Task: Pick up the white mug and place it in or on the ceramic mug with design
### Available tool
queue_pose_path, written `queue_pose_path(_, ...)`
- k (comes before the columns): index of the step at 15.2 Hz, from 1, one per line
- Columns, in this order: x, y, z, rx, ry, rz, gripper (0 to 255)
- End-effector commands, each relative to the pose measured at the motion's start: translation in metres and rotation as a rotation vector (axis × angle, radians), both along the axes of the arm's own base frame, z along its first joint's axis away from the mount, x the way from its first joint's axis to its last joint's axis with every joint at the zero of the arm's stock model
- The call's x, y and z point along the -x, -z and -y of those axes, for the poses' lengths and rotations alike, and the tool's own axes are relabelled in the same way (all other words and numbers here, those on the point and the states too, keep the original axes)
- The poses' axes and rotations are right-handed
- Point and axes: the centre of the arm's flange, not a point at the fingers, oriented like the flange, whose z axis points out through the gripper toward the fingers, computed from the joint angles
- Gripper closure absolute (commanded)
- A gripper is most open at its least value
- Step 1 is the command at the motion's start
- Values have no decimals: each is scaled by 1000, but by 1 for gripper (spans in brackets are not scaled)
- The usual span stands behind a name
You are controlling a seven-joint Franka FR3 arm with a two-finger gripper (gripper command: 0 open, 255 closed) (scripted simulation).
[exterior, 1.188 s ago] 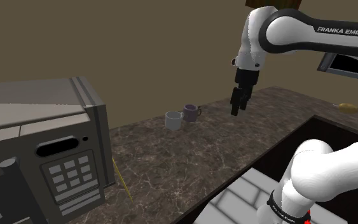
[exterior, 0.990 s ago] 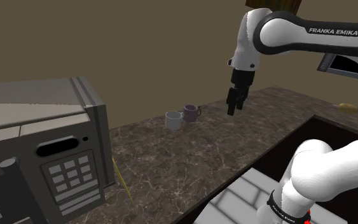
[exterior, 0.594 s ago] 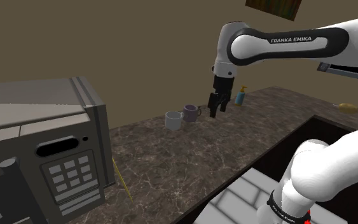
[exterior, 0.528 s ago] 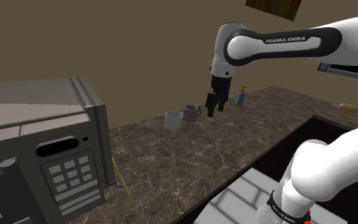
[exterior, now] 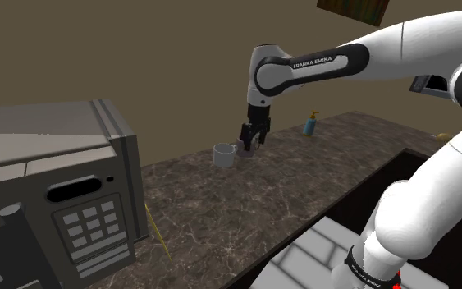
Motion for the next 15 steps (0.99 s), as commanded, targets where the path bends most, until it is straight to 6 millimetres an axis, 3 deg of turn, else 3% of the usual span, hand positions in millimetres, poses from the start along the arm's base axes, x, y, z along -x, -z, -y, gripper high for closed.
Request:
queue_pose_path(1,-25,14,-1,7,2,3,0)
queue_pose_path(15,-189,93,7,59,20,20,0)
